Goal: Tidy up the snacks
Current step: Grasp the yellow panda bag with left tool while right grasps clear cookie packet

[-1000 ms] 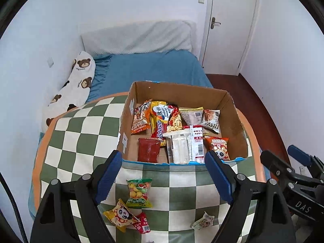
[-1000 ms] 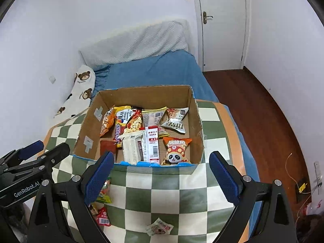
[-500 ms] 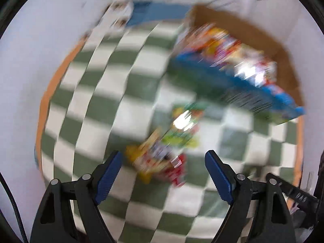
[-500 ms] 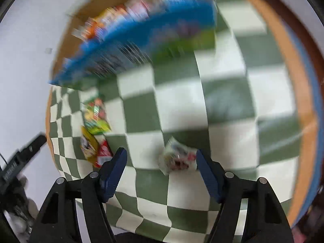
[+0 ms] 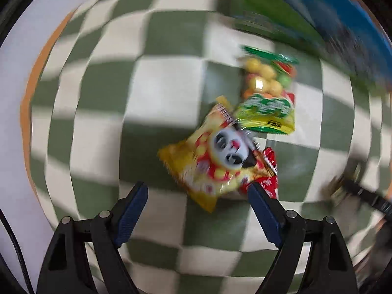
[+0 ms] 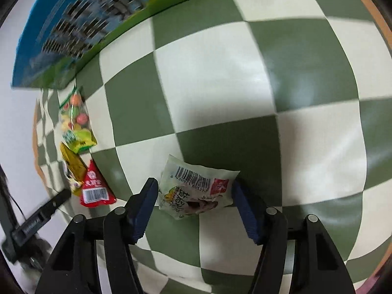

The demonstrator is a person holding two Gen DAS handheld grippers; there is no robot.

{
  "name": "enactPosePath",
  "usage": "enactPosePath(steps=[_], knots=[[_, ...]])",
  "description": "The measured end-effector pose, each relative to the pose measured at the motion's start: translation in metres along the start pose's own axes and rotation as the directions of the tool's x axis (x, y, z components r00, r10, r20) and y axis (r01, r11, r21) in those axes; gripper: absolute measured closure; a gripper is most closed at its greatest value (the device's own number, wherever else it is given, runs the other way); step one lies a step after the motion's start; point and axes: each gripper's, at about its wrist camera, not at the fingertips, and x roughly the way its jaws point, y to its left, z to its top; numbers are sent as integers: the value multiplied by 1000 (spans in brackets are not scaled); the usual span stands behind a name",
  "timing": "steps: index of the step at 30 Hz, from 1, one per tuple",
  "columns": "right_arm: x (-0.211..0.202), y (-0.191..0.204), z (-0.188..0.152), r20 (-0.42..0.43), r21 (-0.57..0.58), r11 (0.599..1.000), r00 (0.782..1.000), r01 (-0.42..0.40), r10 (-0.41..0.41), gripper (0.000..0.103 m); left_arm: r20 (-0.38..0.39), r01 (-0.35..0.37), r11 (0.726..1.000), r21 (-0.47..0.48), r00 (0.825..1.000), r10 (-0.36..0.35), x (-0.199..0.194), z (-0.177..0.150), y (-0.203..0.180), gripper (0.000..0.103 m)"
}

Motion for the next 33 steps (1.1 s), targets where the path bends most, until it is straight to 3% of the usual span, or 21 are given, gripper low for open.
enactPosePath(steps=[3, 5, 8, 10, 15, 19, 20, 21, 25, 27, 33], knots=[[4, 15, -1, -5, -51, 998, 999, 49, -49, 38, -5, -73, 978, 196, 997, 75, 13, 8, -22, 20], [7, 27, -1, -3, -94, 991, 995, 98, -99, 38, 9, -85, 965, 250, 996, 86, 18, 12, -27, 20], [10, 37, -2, -32, -100, 991, 995, 90, -93, 35, 7, -48, 981, 186, 999, 48, 18, 24, -15, 20], [10, 38, -3, -43, -74, 995, 996, 72, -76, 25, -16, 18, 995, 94, 1000, -17, 20, 31, 2, 20], [16, 34, -6, -42, 15, 998, 997, 58, -58, 24, -102, 158, 987, -17, 982, -159, 36, 30, 20, 20], [23, 36, -10, -31, 42, 996, 997, 75, -74, 25, -114, 178, 983, -54, 977, -183, 47, 28, 19, 20], [24, 39, -12, -20, 33, 995, 996, 91, -90, 26, -106, 180, 982, -61, 977, -185, 49, 27, 23, 20], [25, 40, -14, -9, 24, 994, 994, 110, -110, 33, -93, 185, 980, -74, 977, -191, 49, 27, 24, 20], [30, 50, -22, 23, -36, 983, 983, 181, -180, 53, -50, 175, 980, -90, 982, -180, 46, 11, 38, 40], [29, 54, -26, 35, -58, 982, 983, 182, -180, 54, -39, 167, 982, -94, 985, -171, 39, 0, 43, 44], [17, 53, -35, 57, -48, 991, 991, 123, -120, 55, -47, 193, 974, -119, 979, -200, 24, -28, 44, 45]])
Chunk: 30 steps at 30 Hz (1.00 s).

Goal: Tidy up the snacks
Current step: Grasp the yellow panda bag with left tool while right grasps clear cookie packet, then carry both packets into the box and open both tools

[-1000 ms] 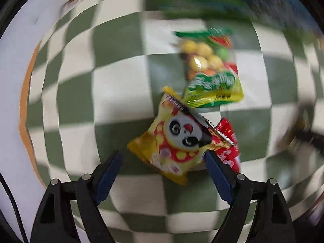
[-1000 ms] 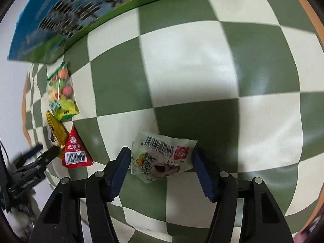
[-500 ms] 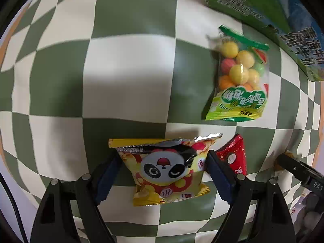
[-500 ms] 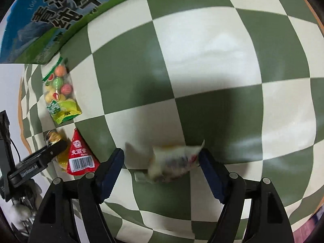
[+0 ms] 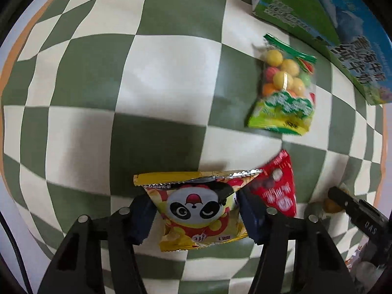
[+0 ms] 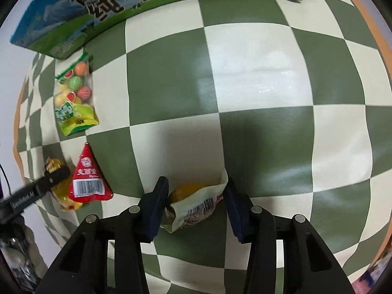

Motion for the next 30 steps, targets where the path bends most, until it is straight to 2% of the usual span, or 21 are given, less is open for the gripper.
enactPosePath(steps=[6, 10, 12, 15, 17, 21, 25, 30], knots=[[-31, -6, 0, 54, 8, 997, 996, -78, 77, 56, 20, 46, 999, -9, 999, -46, -38, -19, -14, 45], [-60, -16, 23, 92, 1, 991, 987, -131, 130, 56, 75, 106, 994, 30, 991, -108, -79, -18, -42, 45], [-78, -18, 30, 112, -1, 986, 980, -164, 164, 56, 98, 139, 989, 53, 985, -143, -100, -9, -59, 45], [-113, -19, 48, 152, -5, 976, 965, -217, 215, 56, 134, 191, 976, 104, 970, -204, -128, 29, -81, 45], [-135, -19, 57, 184, -10, 969, 952, -246, 244, 56, 168, 197, 971, 135, 961, -218, -150, 50, -89, 45], [-181, -18, 92, 272, -34, 961, 923, -273, 272, 56, 251, 148, 968, 203, 948, -198, -183, 100, -121, 45], [-205, -13, 142, 344, -54, 969, 907, -241, 244, 56, 316, 13, 971, 237, 945, -89, -194, 162, -144, 45], [-210, -21, 208, 394, -58, 989, 907, -134, 145, 56, 285, -90, 970, 225, 958, 23, -173, 222, -154, 45]])
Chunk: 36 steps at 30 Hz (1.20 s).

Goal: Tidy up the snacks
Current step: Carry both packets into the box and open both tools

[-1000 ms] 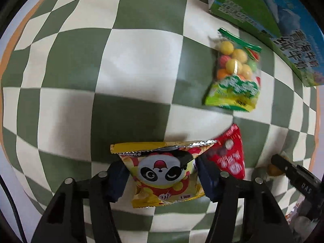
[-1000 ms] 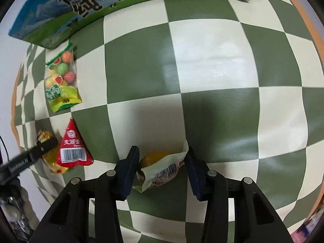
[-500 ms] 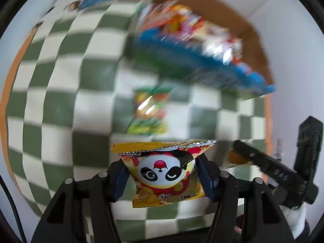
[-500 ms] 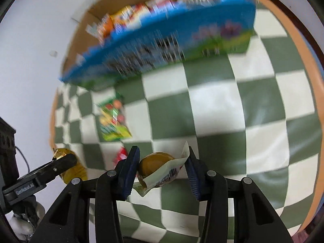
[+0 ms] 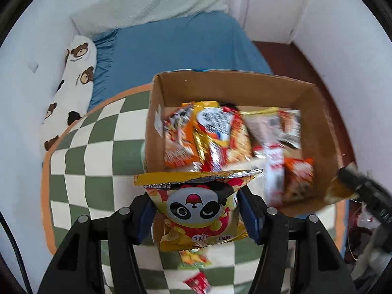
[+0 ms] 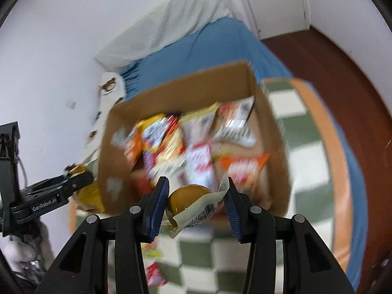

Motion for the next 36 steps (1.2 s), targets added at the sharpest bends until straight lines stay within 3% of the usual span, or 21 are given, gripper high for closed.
enactPosePath(steps=[4, 9, 11, 12, 13, 19, 24, 36], knots=[[32, -5, 37, 21, -33, 995, 995, 95, -94, 56, -39, -56, 998, 14, 998, 57, 34, 20, 4, 43], [74, -5, 56, -10, -71, 981, 984, 178, -179, 52, -94, -108, 994, 17, 990, 109, 69, 25, 7, 41], [88, -2, 59, -36, -109, 972, 976, 209, -214, 28, -122, -72, 997, -17, 990, 70, 81, 26, 13, 31], [93, -2, 58, -42, -114, 970, 975, 214, -219, 9, -130, -40, 999, -35, 991, 35, 85, 27, 15, 22], [97, -2, 58, -49, -122, 967, 972, 222, -229, 5, -131, -22, 999, -44, 991, 16, 87, 27, 16, 18], [105, -1, 50, -69, -145, 954, 959, 262, -274, 5, -108, -51, 998, -32, 993, 47, 90, 23, 11, 16], [100, 2, 46, -65, -149, 952, 958, 268, -280, 5, -96, -35, 998, -51, 995, 30, 83, 19, 8, 16], [57, 23, 14, 14, -215, 932, 955, 292, -296, 5, 48, -27, 998, -50, 998, 30, 34, -24, -17, 16]])
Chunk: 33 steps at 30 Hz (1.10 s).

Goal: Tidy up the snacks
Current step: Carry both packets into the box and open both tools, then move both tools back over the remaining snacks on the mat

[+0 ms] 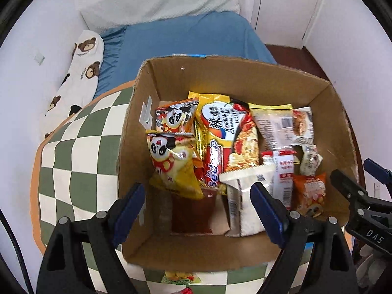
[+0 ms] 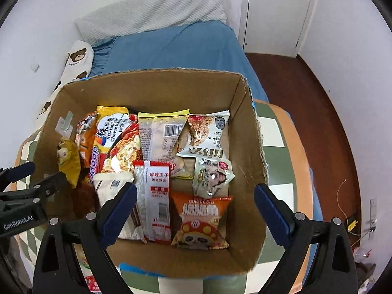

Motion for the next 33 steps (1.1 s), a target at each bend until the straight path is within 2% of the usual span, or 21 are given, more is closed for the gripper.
enactPosePath(steps=[8, 18, 24, 27, 29, 31, 33], knots=[[-52, 1, -26, 100, -5, 1000, 995, 10, -9, 5, 122, 13, 1000, -29, 993, -9, -50, -27, -2, 16], [-126, 2, -60, 213, -5, 1000, 977, 1, 0, 5, 240, 40, 999, -9, 970, -37, -120, -64, -10, 16], [-156, 3, -78, 254, 19, 999, 967, -30, 24, 5, 254, 69, 997, -42, 966, -56, -138, -86, -1, 16], [-157, 11, -94, 228, 5, 998, 971, -68, 65, 5, 237, 47, 996, -81, 971, -26, -134, -101, 15, 16], [-143, 21, -106, 161, -18, 994, 981, -107, 108, 6, 208, -6, 995, -104, 978, 27, -122, -116, 29, 16], [-118, 36, -120, 60, -38, 983, 982, -178, 180, 28, 162, -94, 989, -118, 980, 112, -103, -133, 47, 16], [-92, 53, -134, -22, -48, 971, 972, -234, 233, 29, 87, -159, 978, -136, 981, 172, -80, -151, 68, 16]])
